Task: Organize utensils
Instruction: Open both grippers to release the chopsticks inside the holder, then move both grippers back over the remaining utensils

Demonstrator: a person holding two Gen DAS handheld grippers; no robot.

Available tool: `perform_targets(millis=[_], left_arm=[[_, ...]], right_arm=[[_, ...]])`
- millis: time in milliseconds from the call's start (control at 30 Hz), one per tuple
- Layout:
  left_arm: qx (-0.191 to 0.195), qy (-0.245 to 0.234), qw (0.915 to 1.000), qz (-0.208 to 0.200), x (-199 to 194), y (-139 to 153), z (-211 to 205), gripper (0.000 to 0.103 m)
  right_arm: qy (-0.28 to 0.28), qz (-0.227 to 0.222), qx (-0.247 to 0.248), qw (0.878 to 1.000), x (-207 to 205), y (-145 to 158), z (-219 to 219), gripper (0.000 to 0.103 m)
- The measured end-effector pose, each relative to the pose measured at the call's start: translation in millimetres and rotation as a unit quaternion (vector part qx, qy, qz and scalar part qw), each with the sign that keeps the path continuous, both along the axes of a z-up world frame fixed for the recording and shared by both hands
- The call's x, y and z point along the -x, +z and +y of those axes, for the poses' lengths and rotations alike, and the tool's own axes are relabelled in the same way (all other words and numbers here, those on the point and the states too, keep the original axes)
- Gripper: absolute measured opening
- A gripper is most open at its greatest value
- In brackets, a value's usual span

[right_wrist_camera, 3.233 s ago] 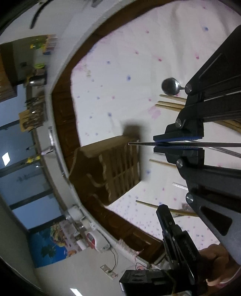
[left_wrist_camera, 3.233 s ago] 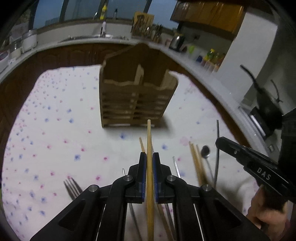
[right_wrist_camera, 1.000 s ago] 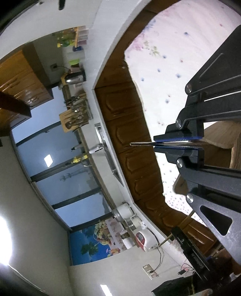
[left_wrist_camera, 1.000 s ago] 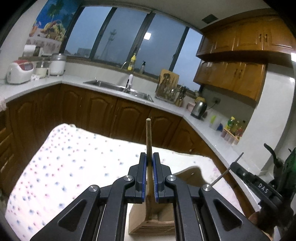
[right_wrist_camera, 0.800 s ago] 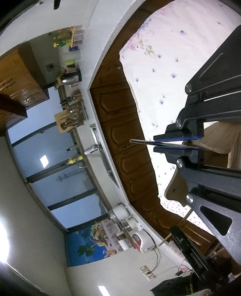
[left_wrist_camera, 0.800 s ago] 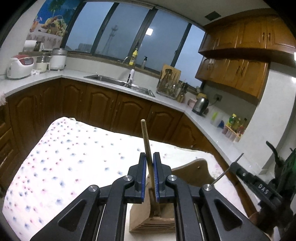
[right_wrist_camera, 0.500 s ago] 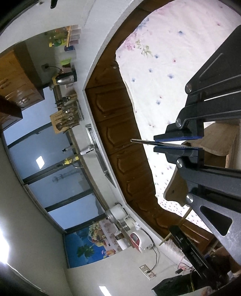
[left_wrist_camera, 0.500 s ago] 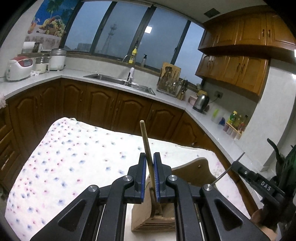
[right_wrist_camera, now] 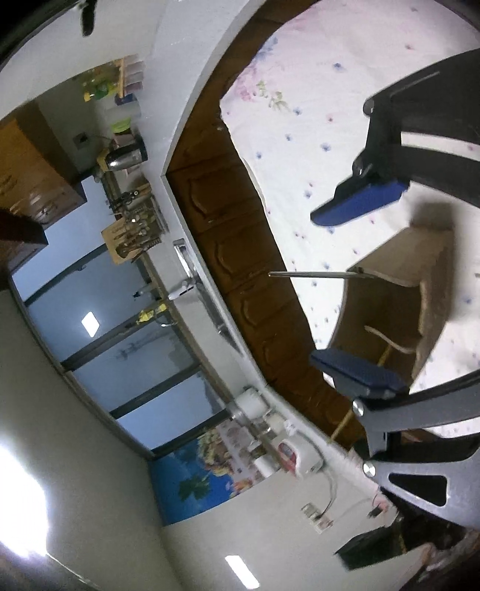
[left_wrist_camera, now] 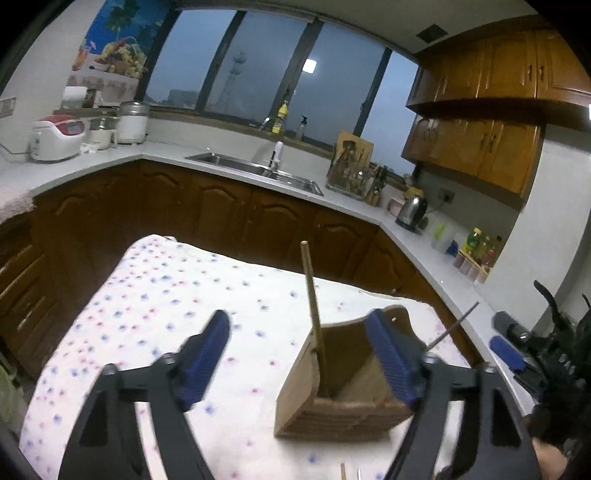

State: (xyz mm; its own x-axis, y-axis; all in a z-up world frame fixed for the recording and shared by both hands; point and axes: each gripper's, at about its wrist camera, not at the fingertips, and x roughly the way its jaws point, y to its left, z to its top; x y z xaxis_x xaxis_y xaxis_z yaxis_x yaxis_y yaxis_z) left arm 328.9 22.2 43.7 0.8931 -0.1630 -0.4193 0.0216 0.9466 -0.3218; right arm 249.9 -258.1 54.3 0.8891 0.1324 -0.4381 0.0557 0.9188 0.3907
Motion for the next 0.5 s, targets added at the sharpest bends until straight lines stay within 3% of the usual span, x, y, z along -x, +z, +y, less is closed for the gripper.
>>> perform_targets(millis=[167, 500], left_arm=[[-0.013, 0.011, 0.9998, -0.007, 48.1, 2.6, 3.4, 0.094], [-0.012, -0.008, 0.9999, 0.006, 135.8, -0.2, -0.3, 0.098]], right_arm=[[-0.003, -0.023, 0.005, 1.000, 48.3, 14.2, -1.4, 0.082], [-0.026, -0.028, 0.023, 0.999, 138.5, 25.0, -5.3, 0.085]])
